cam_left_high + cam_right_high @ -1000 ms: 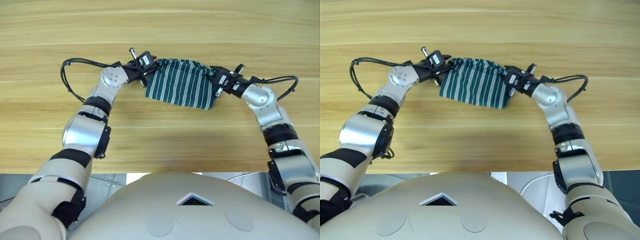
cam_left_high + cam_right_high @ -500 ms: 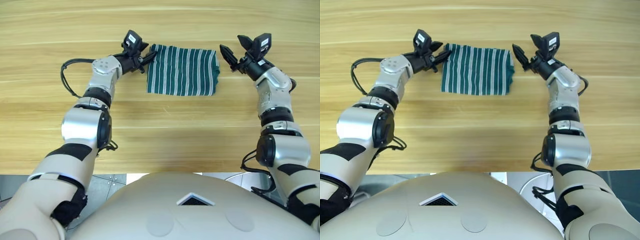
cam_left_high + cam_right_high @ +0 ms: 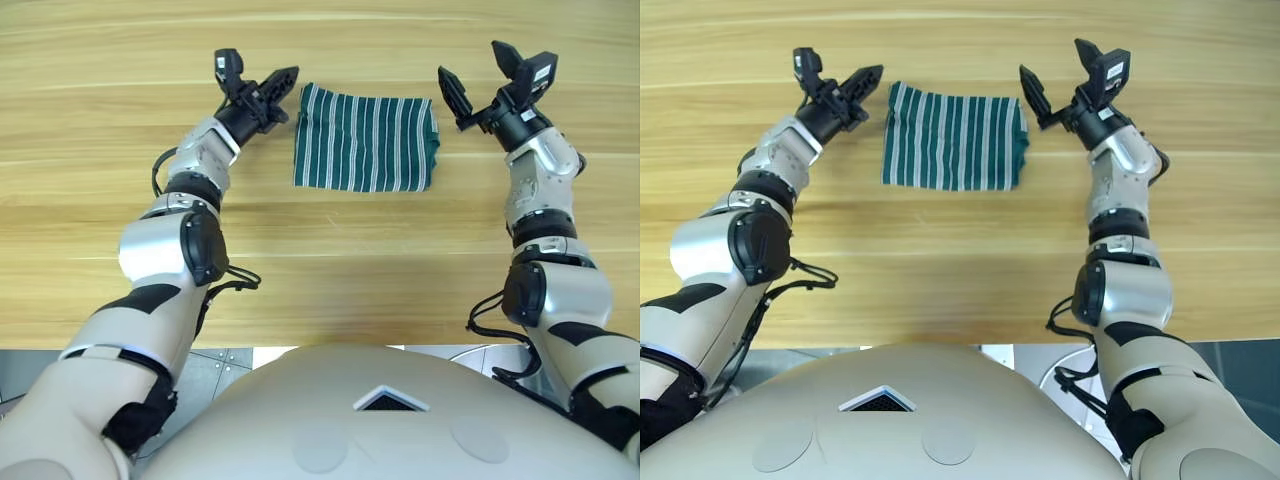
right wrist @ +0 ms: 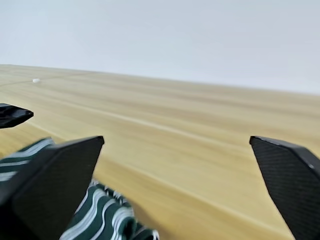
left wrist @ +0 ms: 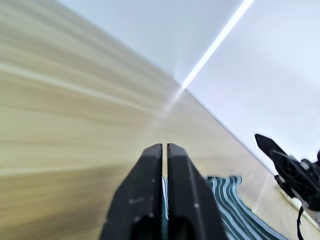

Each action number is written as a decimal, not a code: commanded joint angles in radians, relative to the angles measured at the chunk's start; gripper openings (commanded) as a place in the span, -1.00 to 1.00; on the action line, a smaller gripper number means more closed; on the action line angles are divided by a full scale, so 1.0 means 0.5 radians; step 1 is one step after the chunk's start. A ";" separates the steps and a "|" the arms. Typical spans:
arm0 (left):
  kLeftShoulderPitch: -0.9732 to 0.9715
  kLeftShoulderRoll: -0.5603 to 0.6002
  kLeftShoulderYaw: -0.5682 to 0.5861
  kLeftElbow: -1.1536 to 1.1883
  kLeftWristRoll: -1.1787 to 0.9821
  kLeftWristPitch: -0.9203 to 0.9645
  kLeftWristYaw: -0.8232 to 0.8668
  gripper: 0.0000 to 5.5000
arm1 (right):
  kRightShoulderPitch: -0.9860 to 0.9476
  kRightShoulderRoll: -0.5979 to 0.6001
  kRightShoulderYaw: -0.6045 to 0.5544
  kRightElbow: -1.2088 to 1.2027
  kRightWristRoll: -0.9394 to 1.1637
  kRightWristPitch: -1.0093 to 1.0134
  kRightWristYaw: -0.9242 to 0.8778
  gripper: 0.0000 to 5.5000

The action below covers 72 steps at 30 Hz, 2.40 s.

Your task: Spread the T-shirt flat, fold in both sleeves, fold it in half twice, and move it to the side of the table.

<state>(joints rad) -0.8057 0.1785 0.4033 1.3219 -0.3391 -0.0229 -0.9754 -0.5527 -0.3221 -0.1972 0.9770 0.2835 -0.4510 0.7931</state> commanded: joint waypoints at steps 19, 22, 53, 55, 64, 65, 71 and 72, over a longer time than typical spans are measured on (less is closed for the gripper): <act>0.637 -0.118 -0.171 -0.568 -0.500 -0.594 -1.275 -1.00 | -0.180 0.059 0.737 -0.174 -1.148 -0.591 -0.665 -0.14; 0.598 -0.113 -0.139 -0.430 -0.466 -0.620 -1.270 -1.00 | -0.216 0.028 0.813 -0.194 -1.235 -0.598 -0.697 -0.31; 0.579 -0.215 -0.063 -0.201 -0.267 -0.724 -1.053 -1.00 | -0.623 -0.145 1.344 0.691 -1.742 0.202 -0.809 -0.99; 0.582 -0.212 -0.050 -0.201 -0.267 -0.730 -1.038 -1.00 | -0.589 -0.187 1.237 0.742 -1.658 0.333 -0.911 -0.99; 0.599 -0.183 0.045 -0.213 -0.290 -0.758 -0.918 -1.00 | -0.104 -0.393 0.720 0.792 -1.236 0.612 -1.292 -0.99; 0.608 -0.178 0.054 -0.218 -0.293 -0.762 -0.915 -1.00 | -0.074 -0.409 0.678 0.788 -1.202 0.618 -1.312 -0.99; 0.715 -0.105 0.173 -0.259 -0.361 -0.827 -0.892 -1.00 | -0.015 -0.445 0.403 0.772 -0.990 0.691 -1.500 -0.99; 0.725 -0.098 0.184 -0.265 -0.368 -0.831 -0.887 -1.00 | -0.002 -0.443 0.370 0.768 -0.966 0.688 -1.531 -0.99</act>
<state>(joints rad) -0.5020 0.1211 0.4720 1.1695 -0.5053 -0.4427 -1.4269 -0.6175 -0.5597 0.0168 1.3257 -0.2194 -0.1692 0.0397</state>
